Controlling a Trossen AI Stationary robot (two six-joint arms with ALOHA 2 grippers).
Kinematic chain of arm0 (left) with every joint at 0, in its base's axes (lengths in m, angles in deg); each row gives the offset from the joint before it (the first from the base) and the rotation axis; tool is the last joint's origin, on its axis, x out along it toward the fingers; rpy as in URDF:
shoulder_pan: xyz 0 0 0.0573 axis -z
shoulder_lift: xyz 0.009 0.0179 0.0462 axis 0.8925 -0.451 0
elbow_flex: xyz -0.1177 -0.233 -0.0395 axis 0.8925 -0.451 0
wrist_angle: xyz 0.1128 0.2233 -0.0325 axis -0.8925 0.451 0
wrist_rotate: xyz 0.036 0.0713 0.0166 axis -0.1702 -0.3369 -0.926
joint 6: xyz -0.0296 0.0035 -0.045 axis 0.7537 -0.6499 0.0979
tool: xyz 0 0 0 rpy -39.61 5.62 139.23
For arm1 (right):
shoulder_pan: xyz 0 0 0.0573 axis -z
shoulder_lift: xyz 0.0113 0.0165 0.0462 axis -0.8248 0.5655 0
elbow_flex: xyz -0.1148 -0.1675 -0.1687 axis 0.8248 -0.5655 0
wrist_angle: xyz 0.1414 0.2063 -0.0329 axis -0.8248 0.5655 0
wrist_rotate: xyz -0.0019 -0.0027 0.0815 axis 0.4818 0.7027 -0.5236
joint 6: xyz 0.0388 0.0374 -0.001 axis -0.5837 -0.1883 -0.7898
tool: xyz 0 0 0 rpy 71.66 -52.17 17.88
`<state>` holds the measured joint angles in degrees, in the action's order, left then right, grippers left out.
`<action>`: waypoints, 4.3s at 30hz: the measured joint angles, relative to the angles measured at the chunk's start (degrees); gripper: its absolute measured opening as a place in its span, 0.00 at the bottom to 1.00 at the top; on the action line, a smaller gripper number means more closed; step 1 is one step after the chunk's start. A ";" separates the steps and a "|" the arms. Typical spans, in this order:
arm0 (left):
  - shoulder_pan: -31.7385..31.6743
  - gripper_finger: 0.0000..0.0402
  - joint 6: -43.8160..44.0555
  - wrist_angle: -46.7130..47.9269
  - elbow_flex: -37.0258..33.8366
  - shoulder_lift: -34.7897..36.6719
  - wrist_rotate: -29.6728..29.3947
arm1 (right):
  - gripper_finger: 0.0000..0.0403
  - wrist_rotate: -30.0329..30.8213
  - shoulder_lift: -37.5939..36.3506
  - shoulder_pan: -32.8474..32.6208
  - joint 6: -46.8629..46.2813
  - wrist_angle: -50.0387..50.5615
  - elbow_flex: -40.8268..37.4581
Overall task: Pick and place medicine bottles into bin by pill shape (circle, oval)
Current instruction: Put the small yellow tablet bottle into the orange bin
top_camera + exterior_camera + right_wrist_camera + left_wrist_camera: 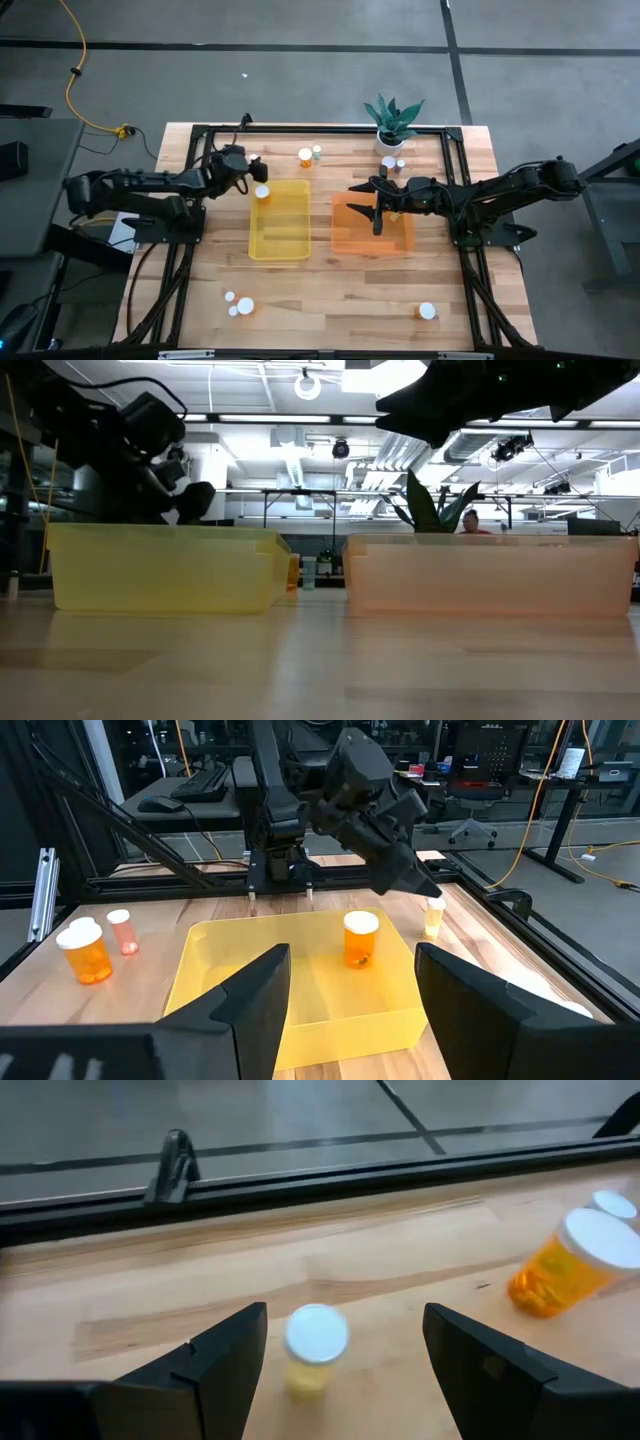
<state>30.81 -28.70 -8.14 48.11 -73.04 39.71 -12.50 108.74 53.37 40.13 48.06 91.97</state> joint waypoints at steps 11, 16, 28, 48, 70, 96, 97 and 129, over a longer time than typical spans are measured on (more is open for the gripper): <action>-4.06 0.64 -0.07 -4.79 0.00 -7.61 -0.61 | 0.52 0.00 0.00 0.02 -0.02 0.02 0.02; -4.93 0.64 -1.59 -9.54 0.00 -10.95 1.56 | 0.52 0.00 0.00 0.02 -0.02 0.02 0.02; -7.04 0.64 -1.67 -13.68 0.00 -16.53 3.39 | 0.52 -0.01 0.00 0.02 -1.51 0.02 0.02; -7.02 0.33 -2.62 -15.02 0.00 -16.54 4.81 | 0.52 0.00 0.00 0.00 -1.40 0.02 0.02; -6.65 0.26 -6.60 -20.65 -0.02 -12.41 13.40 | 0.52 -0.01 0.00 0.00 -1.37 0.09 0.02; 23.78 0.25 -17.26 -19.67 15.88 -9.96 22.95 | 0.52 -3.22 0.02 -0.20 -1.05 -12.50 0.09; 24.21 0.25 -17.63 -19.67 17.52 -12.27 23.55 | 0.52 -3.91 0.02 -0.22 -1.03 -12.87 0.09; 28.68 0.25 -25.11 -15.23 41.77 -47.01 23.74 | 0.52 -4.61 0.02 -0.22 -1.33 -13.20 0.09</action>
<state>59.49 -53.81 -23.36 89.88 -120.05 63.45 -17.11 108.77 53.15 38.80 34.86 92.05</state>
